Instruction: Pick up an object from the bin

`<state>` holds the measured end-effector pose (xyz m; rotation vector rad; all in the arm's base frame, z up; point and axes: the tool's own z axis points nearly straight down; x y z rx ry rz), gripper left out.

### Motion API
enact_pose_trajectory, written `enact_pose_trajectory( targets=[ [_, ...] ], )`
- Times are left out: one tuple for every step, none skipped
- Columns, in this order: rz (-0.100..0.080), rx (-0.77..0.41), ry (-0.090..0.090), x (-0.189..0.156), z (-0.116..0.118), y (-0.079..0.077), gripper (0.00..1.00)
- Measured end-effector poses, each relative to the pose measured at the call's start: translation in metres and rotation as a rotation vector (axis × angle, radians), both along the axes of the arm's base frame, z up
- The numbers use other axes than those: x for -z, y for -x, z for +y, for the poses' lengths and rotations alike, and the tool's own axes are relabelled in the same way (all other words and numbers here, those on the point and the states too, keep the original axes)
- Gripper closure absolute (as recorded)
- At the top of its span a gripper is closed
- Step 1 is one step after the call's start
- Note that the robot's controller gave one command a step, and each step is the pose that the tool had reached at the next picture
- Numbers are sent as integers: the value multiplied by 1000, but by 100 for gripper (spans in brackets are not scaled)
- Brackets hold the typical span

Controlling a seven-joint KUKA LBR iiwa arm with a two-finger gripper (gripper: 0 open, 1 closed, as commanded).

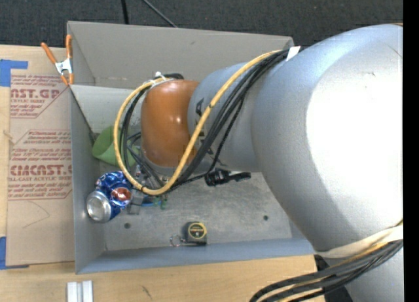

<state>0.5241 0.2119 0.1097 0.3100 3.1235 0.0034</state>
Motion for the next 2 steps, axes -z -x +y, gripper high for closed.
enact_pose_trajectory(
  targets=[
    [8, -335, 17, 41, 23, -24, 100],
    [-7, -343, 1, -97, 28, -20, 100]
  ],
)
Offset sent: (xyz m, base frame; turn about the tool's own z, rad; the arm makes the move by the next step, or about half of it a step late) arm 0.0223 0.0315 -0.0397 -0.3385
